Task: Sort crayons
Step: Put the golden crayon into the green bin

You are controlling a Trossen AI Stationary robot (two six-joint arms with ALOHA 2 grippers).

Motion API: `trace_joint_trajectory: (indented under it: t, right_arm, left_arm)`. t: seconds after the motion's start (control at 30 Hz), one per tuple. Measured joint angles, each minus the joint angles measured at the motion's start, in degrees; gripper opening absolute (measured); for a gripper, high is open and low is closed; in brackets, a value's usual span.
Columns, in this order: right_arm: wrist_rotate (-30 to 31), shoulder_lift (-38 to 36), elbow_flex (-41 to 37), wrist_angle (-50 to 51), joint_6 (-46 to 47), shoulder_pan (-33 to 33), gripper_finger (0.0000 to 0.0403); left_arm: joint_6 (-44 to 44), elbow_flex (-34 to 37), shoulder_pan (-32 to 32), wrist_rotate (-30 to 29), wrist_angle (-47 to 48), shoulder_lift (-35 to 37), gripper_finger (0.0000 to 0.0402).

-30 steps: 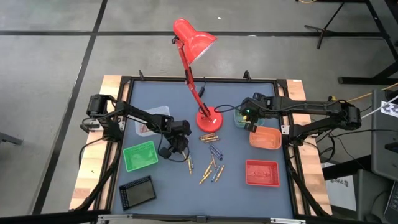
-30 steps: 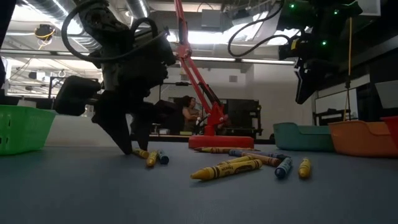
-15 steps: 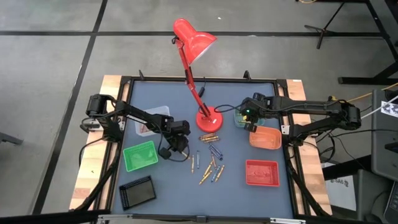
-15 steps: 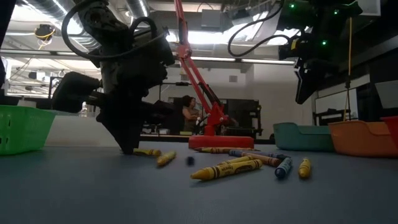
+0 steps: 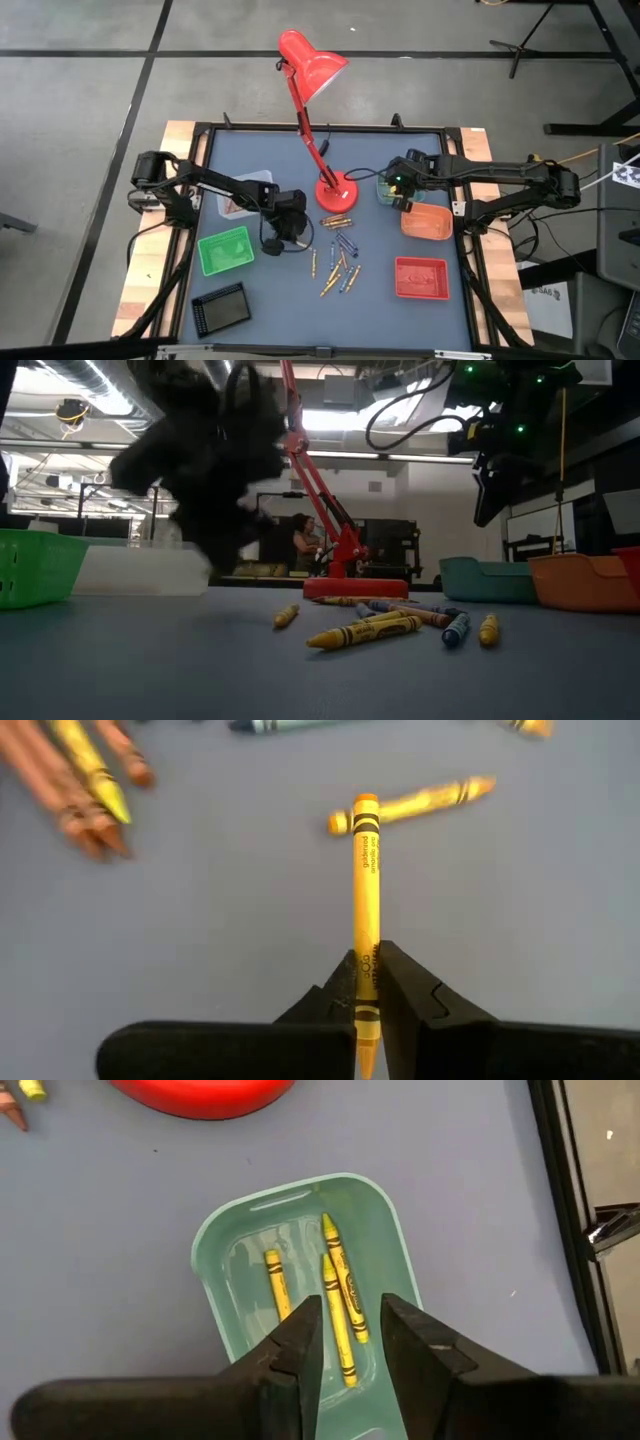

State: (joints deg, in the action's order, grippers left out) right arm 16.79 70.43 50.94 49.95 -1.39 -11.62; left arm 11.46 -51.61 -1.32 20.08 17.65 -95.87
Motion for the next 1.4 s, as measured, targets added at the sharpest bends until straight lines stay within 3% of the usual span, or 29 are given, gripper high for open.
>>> trace_joint_trajectory:
  t: [0.5,0.83,1.17,1.4]
  right_arm:
    - [-1.4,0.0,0.0,-0.7,0.0,0.0,0.0101]
    - [-1.5,0.0,0.0,-0.9,0.0,0.0,0.0101]
    - [-1.5,0.0,0.0,-0.9,0.0,0.0,0.0101]
    - [-1.5,0.0,0.0,-0.9,0.0,0.0,0.0101]
  left_arm:
    - [-31.8,-11.3,3.3,-9.4,17.5,13.3,0.0007]
    - [-53.4,-11.3,11.1,-7.5,33.3,19.9,0.0007]
    - [-65.0,-11.3,20.6,-7.1,57.7,21.0,0.0007]
    - [-70.4,-11.3,24.8,-11.6,61.4,20.9,0.0007]
